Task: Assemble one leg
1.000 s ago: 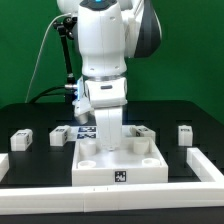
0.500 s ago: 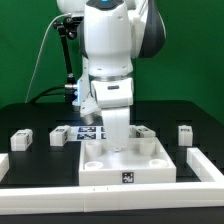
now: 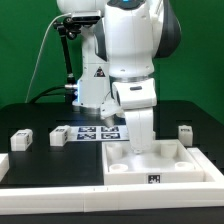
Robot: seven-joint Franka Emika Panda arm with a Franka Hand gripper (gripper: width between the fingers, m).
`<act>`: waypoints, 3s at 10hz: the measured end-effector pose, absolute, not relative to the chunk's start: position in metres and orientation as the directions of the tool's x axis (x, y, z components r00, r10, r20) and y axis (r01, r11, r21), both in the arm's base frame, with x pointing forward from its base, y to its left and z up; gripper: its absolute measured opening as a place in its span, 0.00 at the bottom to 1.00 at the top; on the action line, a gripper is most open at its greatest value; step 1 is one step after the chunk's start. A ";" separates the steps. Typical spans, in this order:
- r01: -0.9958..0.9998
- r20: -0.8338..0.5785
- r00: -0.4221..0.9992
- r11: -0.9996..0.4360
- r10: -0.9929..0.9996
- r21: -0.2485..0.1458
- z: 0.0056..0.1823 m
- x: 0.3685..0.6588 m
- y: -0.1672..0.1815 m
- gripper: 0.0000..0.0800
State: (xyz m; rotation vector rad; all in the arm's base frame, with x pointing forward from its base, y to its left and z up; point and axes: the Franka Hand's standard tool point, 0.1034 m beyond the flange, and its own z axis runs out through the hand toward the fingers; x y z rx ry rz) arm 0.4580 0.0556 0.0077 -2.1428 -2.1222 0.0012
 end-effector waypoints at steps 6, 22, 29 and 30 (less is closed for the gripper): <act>0.997 0.090 0.026 -0.020 0.996 -0.069 0.008 0.479 0.060 0.09; 0.942 0.030 0.327 -0.324 0.944 -0.085 0.045 0.444 0.089 0.81; 0.456 -0.019 0.888 -0.884 0.460 -0.101 0.043 0.417 0.113 0.81; 0.364 -0.030 0.929 -0.926 0.369 -0.100 0.043 0.414 0.122 0.81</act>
Offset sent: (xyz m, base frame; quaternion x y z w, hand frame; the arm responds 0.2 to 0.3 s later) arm 0.0213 0.0193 -0.0038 -0.0032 0.0000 -0.0040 1.0000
